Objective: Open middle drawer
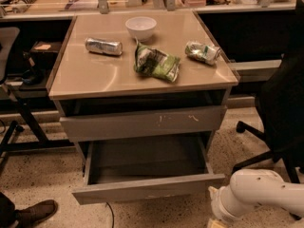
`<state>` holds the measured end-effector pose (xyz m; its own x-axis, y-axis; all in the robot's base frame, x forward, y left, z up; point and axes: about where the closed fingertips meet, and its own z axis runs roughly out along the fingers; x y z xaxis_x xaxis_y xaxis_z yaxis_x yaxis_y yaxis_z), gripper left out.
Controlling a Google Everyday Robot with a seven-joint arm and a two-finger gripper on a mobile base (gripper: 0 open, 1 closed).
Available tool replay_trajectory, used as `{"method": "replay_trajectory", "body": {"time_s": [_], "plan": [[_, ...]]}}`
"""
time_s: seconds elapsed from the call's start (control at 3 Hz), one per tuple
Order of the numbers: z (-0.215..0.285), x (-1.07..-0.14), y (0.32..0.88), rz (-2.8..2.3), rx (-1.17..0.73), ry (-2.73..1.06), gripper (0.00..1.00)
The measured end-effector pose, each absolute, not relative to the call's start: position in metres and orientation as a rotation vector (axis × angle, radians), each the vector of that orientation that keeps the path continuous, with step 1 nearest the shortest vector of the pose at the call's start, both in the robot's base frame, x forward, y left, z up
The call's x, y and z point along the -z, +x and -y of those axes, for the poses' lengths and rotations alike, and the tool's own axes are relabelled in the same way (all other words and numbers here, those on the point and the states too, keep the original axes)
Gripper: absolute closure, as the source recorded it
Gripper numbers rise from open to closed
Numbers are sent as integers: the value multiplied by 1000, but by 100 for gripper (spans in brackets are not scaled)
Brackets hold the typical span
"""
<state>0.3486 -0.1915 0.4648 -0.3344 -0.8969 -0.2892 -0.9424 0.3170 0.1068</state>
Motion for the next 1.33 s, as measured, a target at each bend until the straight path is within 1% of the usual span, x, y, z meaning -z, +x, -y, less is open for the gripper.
{"method": "replay_trajectory", "body": {"time_s": [0.33,1.33], "plan": [[195,-466,338,-2402,-374,-1695,0],[169,-447,385,-2330,-419,-1737,0]]}}
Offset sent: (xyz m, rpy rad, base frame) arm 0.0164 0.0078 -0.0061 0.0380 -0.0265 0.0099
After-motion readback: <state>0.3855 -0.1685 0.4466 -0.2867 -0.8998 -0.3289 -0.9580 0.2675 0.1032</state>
